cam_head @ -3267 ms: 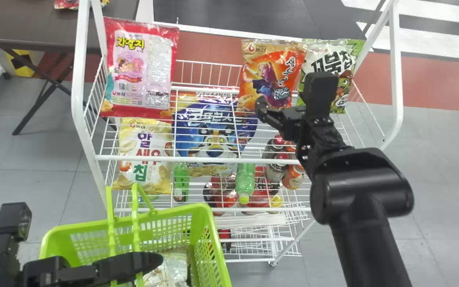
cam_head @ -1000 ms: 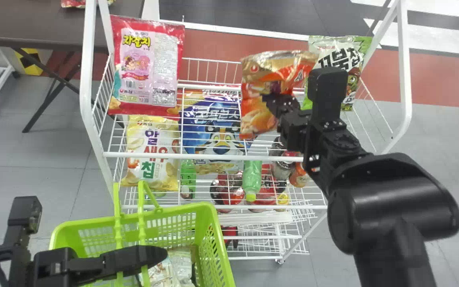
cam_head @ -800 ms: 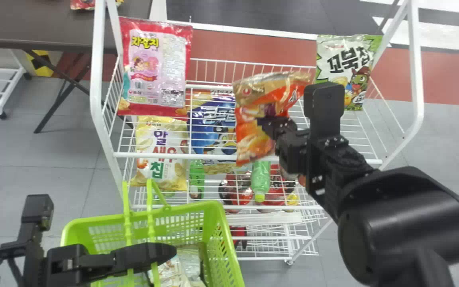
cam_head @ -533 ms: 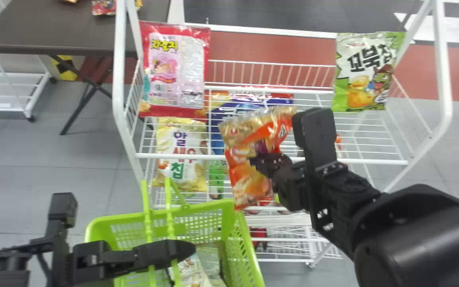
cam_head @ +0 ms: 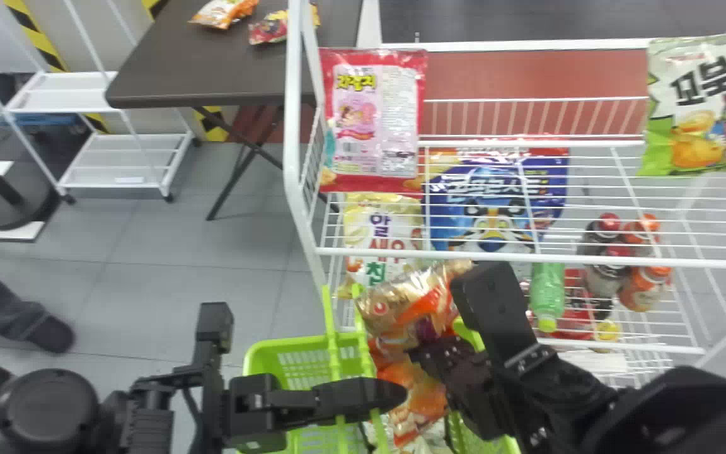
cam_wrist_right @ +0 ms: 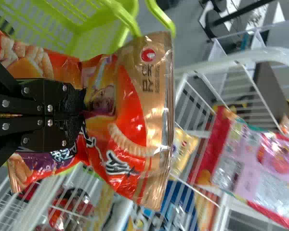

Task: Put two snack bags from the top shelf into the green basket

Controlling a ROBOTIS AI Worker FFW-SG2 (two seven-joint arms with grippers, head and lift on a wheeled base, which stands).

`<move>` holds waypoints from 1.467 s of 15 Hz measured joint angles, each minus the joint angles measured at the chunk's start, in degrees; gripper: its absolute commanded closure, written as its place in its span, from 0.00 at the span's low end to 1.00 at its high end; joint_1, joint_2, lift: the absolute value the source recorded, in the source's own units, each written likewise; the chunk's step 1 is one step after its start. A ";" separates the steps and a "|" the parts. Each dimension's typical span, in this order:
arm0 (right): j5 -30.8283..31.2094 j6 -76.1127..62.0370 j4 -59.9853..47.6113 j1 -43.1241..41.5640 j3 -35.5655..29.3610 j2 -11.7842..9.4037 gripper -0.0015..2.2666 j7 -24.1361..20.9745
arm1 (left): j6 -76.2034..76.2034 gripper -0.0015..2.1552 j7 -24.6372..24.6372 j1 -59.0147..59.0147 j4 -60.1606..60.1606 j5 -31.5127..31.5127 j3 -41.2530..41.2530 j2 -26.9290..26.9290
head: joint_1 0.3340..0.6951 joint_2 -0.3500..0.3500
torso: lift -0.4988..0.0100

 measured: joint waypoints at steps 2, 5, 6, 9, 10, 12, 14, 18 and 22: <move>-2.38 -3.41 3.19 1.33 1.00 0.07 0.89 0.08 | 0.00 1.00 -0.10 -0.02 0.20 0.16 0.23 -0.02 | 1.00 0.81 | 0.98; -4.59 -7.27 7.46 2.25 1.73 0.13 0.00 0.88 | 0.00 0.99 -0.26 -0.10 0.35 0.24 0.28 -0.10 | 1.00 0.88 | 0.98; -4.37 -7.59 7.93 2.57 1.70 0.09 0.00 1.35 | 0.00 0.99 -0.30 -0.13 0.37 0.25 0.31 -0.12 | 1.00 0.89 | 0.98; -1.04 -11.38 6.73 4.50 -0.27 -0.33 0.03 2.51 | 0.00 1.00 -1.00 0.33 0.45 0.26 0.96 -0.31 | 1.00 0.85 | 0.98; 1.12 -16.29 6.39 5.60 -1.60 -0.54 0.03 2.67 | 0.00 0.99 -1.28 0.67 0.45 0.30 1.33 -0.47 | 1.00 0.83 | 0.98; 4.75 -25.68 6.60 7.84 -5.08 -0.76 0.03 2.36 | 0.00 1.00 -1.48 0.95 0.43 0.33 1.64 -0.64 | 1.00 0.76 | 0.98; 4.99 -34.49 7.14 10.47 -9.65 -0.75 0.04 1.95 | 0.00 0.99 -1.58 1.09 0.45 0.33 1.69 -0.69 | 1.00 0.64 | 0.98; 1.67 -56.22 10.77 15.04 -19.12 0.90 0.04 1.96 | 0.00 1.00 -2.26 1.90 0.53 0.33 2.26 -0.93 | 1.00 0.49 | 0.98; -0.51 -70.10 16.27 18.51 -26.12 4.69 0.04 5.78 | 0.00 1.00 -2.29 2.45 0.06 0.46 2.56 -1.01 | 1.00 0.37 | 0.98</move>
